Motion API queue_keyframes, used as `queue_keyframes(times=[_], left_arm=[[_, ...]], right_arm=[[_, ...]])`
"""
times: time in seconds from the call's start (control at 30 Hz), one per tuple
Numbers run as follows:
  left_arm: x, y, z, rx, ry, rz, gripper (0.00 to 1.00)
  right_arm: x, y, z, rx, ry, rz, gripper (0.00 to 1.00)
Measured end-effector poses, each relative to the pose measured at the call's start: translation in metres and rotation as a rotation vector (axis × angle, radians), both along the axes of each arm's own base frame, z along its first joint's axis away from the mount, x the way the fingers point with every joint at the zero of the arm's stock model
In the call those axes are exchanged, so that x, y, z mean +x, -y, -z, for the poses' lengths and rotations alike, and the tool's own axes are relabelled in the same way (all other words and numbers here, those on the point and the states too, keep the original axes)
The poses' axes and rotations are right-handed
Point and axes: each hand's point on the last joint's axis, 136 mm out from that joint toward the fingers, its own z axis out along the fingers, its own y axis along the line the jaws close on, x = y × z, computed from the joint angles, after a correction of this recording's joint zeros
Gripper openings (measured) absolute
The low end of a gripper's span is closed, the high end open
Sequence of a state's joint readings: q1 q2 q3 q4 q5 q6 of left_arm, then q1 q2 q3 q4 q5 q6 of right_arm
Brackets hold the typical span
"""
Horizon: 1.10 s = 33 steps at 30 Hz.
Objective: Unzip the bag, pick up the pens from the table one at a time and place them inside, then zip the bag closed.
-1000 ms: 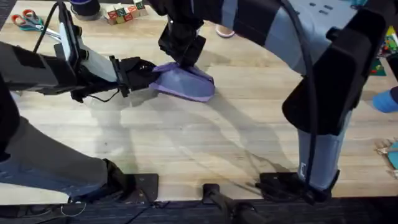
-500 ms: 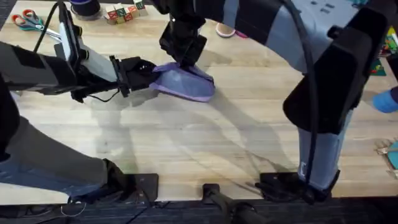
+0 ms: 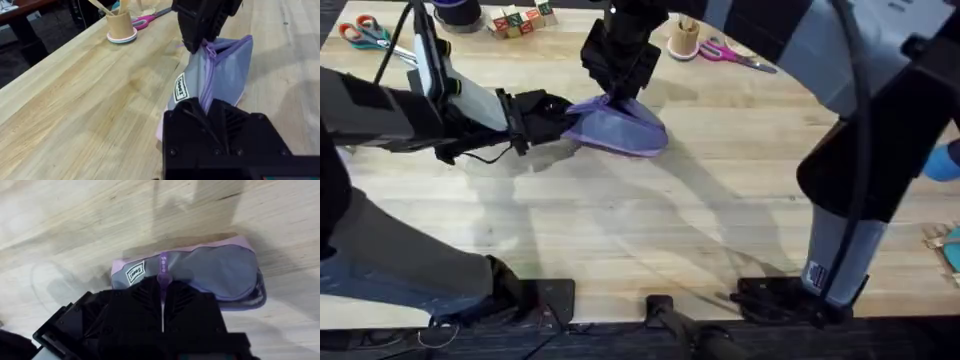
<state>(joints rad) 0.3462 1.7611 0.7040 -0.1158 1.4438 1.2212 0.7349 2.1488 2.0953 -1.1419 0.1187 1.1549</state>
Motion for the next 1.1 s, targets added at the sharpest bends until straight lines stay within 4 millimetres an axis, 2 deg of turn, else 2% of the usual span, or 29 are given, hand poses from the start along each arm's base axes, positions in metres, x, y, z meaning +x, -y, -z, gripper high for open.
queue_keyframes(times=[0.2,0.43,0.87,1.1], left_arm=[[0.0,0.0,-0.001,-0.005,-0.004,0.001,0.042],[-0.001,0.002,-0.003,-0.026,-0.017,0.01,0.042],[-0.003,0.003,-0.004,-0.043,-0.037,0.012,0.042],[-0.003,0.005,-0.005,-0.045,-0.038,0.017,0.042]], right_arm=[[-0.001,0.002,-0.01,0.012,0.013,-0.003,0.031],[-0.004,0.003,-0.035,0.069,0.036,-0.01,0.031],[-0.008,0.008,-0.034,0.05,0.021,-0.026,0.031],[-0.023,0.037,-0.025,-0.047,-0.066,-0.018,0.032]])
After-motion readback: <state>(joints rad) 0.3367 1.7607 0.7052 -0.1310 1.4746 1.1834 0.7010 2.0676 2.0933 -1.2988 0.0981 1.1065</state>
